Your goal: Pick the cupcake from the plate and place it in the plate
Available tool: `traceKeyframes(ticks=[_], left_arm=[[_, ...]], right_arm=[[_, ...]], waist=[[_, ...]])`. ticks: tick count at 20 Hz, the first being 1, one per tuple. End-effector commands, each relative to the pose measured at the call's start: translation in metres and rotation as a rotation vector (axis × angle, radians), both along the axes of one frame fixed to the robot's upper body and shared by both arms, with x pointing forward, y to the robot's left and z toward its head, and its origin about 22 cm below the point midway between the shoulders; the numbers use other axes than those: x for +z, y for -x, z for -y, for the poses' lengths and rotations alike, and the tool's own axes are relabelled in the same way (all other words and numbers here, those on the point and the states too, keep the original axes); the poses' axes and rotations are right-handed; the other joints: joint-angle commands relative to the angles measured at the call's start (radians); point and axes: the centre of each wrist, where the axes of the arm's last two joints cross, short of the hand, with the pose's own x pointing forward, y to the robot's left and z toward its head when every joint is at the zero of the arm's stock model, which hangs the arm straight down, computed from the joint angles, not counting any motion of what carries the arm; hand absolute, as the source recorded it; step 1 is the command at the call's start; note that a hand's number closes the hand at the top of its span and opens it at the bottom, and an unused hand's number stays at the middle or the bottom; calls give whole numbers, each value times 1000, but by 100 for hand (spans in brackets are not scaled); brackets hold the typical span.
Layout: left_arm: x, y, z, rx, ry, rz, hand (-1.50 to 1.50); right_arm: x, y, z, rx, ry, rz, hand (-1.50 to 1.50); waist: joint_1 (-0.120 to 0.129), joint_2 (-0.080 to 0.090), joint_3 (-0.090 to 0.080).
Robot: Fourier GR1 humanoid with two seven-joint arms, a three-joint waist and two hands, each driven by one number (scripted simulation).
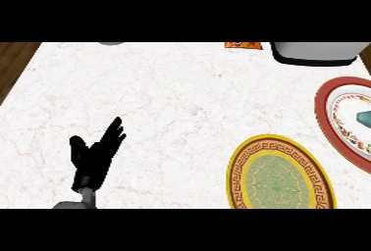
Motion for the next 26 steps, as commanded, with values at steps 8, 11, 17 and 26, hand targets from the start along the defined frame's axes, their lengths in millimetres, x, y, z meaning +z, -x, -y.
traceKeyframes(ticks=[8, 11, 17, 26], left_arm=[[3, 5, -12, 3, -5, -35, 0], [-7, 14, -11, 10, -2, -32, 0], [-9, 10, -17, 33, 14, -47, 0], [-2, 7, -18, 34, 8, -38, 0]], right_arm=[[0, 89, 59, 232, -134, -21, -150], [-3, 106, 65, 266, -126, -26, -150], [3, 136, 79, 277, -35, -92, -150], [-14, 158, 77, 276, 14, -152, -150]], waist=[[-25, -6, -2], [-27, -8, -2], [-36, -11, -3], [-34, -14, -3]])
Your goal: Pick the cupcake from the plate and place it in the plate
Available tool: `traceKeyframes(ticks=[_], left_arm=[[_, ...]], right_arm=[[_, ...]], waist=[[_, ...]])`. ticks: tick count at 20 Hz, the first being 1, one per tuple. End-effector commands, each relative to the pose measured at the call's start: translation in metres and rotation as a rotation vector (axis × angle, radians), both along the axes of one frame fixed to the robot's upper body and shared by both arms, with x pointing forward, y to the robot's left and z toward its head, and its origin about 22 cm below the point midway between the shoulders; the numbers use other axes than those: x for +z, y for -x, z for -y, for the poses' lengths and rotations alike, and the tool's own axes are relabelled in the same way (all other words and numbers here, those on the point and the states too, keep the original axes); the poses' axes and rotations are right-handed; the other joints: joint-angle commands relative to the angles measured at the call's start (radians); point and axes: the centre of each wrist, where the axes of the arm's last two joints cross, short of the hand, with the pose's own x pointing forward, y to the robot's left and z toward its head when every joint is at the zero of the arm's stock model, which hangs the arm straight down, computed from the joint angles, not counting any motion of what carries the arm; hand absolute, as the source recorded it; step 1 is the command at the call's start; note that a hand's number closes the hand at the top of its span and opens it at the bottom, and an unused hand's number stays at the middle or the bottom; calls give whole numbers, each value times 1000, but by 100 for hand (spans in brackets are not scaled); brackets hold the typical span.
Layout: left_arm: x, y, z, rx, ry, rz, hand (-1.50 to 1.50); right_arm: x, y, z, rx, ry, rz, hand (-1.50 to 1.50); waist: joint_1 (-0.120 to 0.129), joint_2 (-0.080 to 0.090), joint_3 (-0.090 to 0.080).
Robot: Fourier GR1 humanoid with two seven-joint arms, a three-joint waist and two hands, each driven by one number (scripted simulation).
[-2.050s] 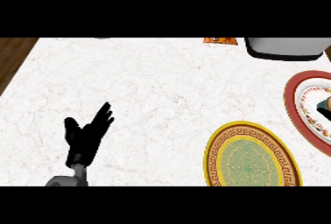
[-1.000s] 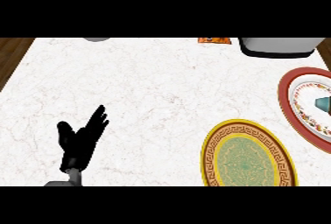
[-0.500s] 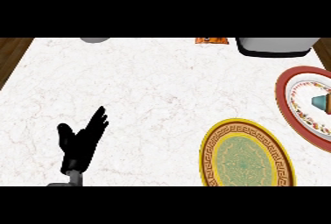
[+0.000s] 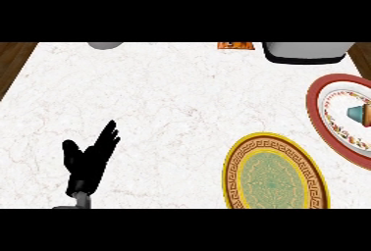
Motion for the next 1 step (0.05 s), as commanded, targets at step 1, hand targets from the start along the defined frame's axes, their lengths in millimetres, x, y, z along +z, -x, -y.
traceKeyframes(ticks=[1], left_arm=[[-4, 4, -6, -4, 0, -15, 0]], right_arm=[[-4, 23, 5, 117, -64, 78, -150]], waist=[[0, 2, -1]])
